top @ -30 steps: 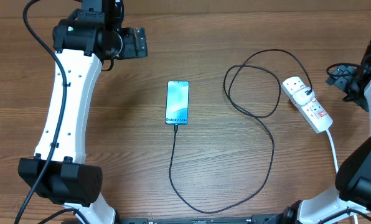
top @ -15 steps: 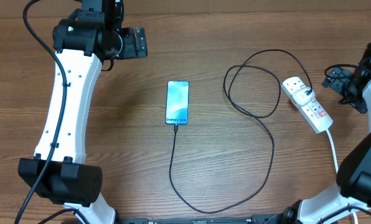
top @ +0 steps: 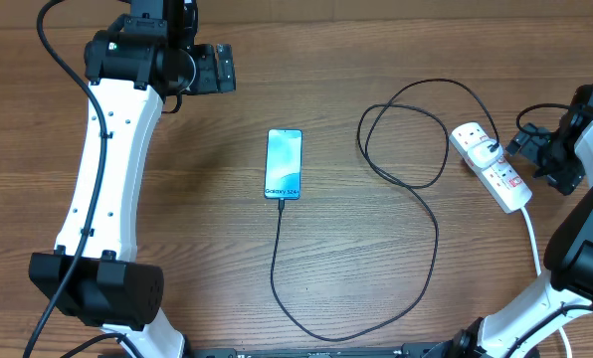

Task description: Plug charger to phone and switch on socket

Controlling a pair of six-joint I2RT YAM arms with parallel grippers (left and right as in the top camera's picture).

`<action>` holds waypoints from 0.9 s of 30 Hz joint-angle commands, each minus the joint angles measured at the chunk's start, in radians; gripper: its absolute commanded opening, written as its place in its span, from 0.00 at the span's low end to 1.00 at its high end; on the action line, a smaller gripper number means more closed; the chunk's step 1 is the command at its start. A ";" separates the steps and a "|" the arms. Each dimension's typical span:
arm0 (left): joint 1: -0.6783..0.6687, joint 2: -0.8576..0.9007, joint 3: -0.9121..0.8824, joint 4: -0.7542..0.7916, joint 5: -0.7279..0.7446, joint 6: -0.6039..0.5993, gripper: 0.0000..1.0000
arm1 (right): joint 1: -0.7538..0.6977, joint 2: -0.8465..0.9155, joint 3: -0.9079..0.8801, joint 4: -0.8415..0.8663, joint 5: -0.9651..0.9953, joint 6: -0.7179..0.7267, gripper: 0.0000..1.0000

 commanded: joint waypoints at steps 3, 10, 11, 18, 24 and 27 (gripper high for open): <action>-0.001 0.003 -0.003 0.000 -0.013 -0.009 1.00 | -0.002 0.013 -0.003 -0.011 -0.032 0.000 1.00; -0.001 0.003 -0.003 0.000 -0.013 -0.009 1.00 | -0.002 0.014 -0.003 -0.042 -0.035 0.030 1.00; -0.001 0.003 -0.003 0.000 -0.013 -0.009 1.00 | -0.002 0.014 -0.003 -0.046 -0.037 0.029 1.00; 0.000 0.003 -0.003 0.000 -0.014 -0.009 1.00 | -0.002 0.014 -0.003 -0.068 -0.039 0.029 1.00; 0.000 0.003 -0.003 0.000 -0.013 -0.009 1.00 | -0.002 0.014 -0.003 -0.073 -0.040 0.030 1.00; 0.000 0.003 -0.003 0.000 -0.013 -0.009 1.00 | -0.002 0.014 -0.003 -0.076 -0.040 0.030 1.00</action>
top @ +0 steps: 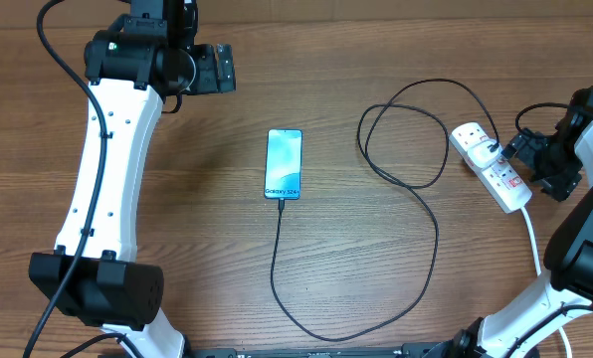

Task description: Plug charger to phone and switch on socket

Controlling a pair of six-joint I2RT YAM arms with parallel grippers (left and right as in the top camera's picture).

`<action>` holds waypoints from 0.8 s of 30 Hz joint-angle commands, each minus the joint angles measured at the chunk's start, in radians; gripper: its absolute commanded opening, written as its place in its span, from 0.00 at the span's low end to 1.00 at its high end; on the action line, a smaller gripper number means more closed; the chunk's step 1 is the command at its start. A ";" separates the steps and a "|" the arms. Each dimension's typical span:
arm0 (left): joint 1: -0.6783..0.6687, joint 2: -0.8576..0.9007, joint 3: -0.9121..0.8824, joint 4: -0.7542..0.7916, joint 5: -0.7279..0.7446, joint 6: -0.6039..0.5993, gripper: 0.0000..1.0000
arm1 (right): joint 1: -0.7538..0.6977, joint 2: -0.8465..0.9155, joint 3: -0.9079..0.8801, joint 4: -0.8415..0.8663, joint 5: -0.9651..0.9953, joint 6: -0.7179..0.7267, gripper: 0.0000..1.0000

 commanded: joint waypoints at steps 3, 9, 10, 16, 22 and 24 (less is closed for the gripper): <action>0.000 0.003 -0.003 0.000 -0.014 -0.010 1.00 | -0.002 0.014 -0.003 -0.010 -0.007 0.003 1.00; 0.000 0.003 -0.003 0.000 -0.014 -0.010 1.00 | -0.002 0.014 -0.003 -0.006 -0.007 0.003 1.00; 0.000 0.003 -0.003 0.000 -0.013 -0.010 1.00 | -0.002 0.014 -0.003 -0.006 -0.008 0.003 1.00; 0.000 0.003 -0.003 0.000 -0.014 -0.010 1.00 | -0.002 0.015 -0.003 -0.008 -0.011 0.003 1.00; 0.000 0.003 -0.003 0.000 -0.014 -0.010 1.00 | -0.003 0.015 -0.003 -0.013 -0.016 0.003 1.00; 0.000 0.003 -0.003 0.000 -0.014 -0.010 1.00 | -0.003 0.015 -0.003 -0.014 -0.018 0.003 1.00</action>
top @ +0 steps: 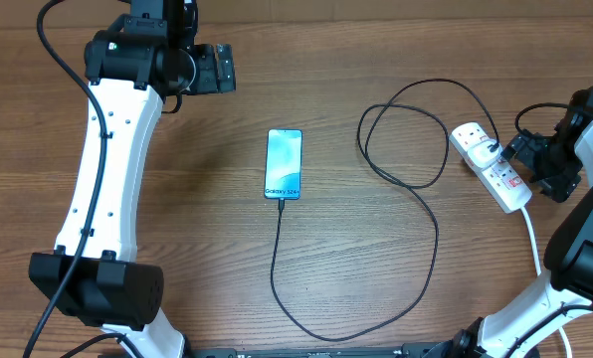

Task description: Plug charger to phone and switch on socket

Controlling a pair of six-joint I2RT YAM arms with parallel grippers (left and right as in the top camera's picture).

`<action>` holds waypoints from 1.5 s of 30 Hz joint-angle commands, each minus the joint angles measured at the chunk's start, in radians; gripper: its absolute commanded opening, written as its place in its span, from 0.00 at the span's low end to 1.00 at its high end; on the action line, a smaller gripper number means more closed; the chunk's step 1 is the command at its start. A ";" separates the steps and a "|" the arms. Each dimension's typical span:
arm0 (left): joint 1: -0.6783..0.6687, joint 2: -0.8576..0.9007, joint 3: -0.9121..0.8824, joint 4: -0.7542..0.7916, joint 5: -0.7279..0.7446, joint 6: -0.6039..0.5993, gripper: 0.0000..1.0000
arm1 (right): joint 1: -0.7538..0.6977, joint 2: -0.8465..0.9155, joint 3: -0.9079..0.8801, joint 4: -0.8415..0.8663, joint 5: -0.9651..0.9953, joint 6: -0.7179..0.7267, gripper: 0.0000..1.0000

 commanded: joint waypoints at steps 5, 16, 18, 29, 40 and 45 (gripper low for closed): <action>0.000 0.003 -0.003 0.000 -0.014 -0.010 1.00 | -0.003 0.015 -0.003 0.011 -0.043 0.003 1.00; 0.000 0.003 -0.003 0.000 -0.014 -0.010 0.99 | -0.003 0.015 -0.003 0.011 -0.030 0.003 1.00; 0.000 0.003 -0.003 0.000 -0.014 -0.010 1.00 | -0.003 0.015 -0.003 0.009 -0.031 0.003 1.00; 0.000 0.003 -0.003 0.000 -0.014 -0.010 1.00 | -0.003 0.015 -0.006 -0.001 -0.031 0.002 1.00; 0.000 0.003 -0.003 0.000 -0.014 -0.010 1.00 | -0.003 0.018 -0.042 0.034 -0.027 0.002 1.00; 0.000 0.003 -0.003 0.000 -0.014 -0.010 1.00 | -0.003 0.018 -0.042 0.024 -0.050 -0.005 1.00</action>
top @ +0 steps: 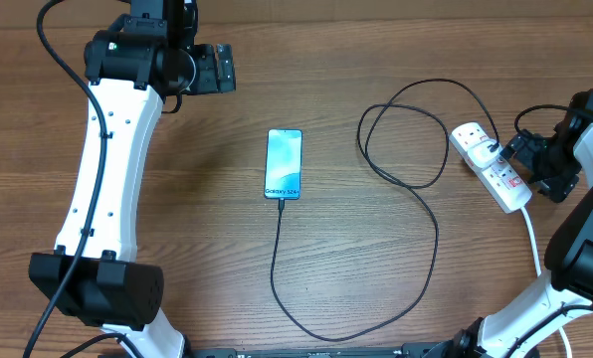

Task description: Plug charger to phone and switch on socket

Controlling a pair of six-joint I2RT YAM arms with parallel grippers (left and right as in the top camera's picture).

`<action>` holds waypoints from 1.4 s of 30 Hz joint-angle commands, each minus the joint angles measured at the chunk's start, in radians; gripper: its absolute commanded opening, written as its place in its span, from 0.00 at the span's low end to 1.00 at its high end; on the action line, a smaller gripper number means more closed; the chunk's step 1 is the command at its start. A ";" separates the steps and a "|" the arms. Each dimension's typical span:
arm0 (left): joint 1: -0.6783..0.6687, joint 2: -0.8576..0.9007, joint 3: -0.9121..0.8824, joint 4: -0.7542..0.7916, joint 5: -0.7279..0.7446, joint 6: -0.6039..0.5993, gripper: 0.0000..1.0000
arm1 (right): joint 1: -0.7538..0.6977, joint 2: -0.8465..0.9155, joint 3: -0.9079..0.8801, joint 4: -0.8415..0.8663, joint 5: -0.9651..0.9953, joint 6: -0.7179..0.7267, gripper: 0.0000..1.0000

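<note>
The phone [284,164] lies face up mid-table with its screen lit, and the black charger cable [277,259] is plugged into its near end. The cable loops right to a plug in the white power strip [491,165] at the right. My right gripper [520,151] sits right beside the strip's switches, its fingertips close together; whether it touches a switch cannot be told. My left gripper [225,68] hangs at the far left, away from everything, and its finger state is unclear from overhead.
The cable forms a large loop [406,134] between the phone and the strip. The strip's white lead [531,244] runs toward the near right edge. My left arm [102,169] spans the table's left side.
At first my right gripper stood a little right of the power strip. Then it had shifted left, up against the strip's switches, and it has stayed there. The phone, cable and left arm have not moved.
</note>
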 commanded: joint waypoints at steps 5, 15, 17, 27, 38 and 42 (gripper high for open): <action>0.000 0.003 -0.003 0.000 -0.014 -0.009 1.00 | -0.001 0.018 -0.019 -0.021 -0.027 -0.011 1.00; 0.000 0.003 -0.003 0.000 -0.014 -0.009 1.00 | -0.001 0.018 -0.019 -0.039 -0.027 -0.012 1.00; 0.000 0.003 -0.003 0.000 -0.014 -0.009 1.00 | -0.001 0.018 -0.019 -0.039 -0.027 -0.012 1.00; 0.000 0.003 -0.003 0.000 -0.014 -0.009 1.00 | 0.000 0.018 -0.019 -0.034 -0.039 -0.015 1.00; 0.000 0.003 -0.003 0.000 -0.014 -0.009 1.00 | 0.000 0.018 -0.019 -0.032 -0.053 -0.034 1.00; 0.000 0.003 -0.003 0.000 -0.014 -0.009 1.00 | 0.000 0.018 -0.019 -0.035 -0.053 -0.034 1.00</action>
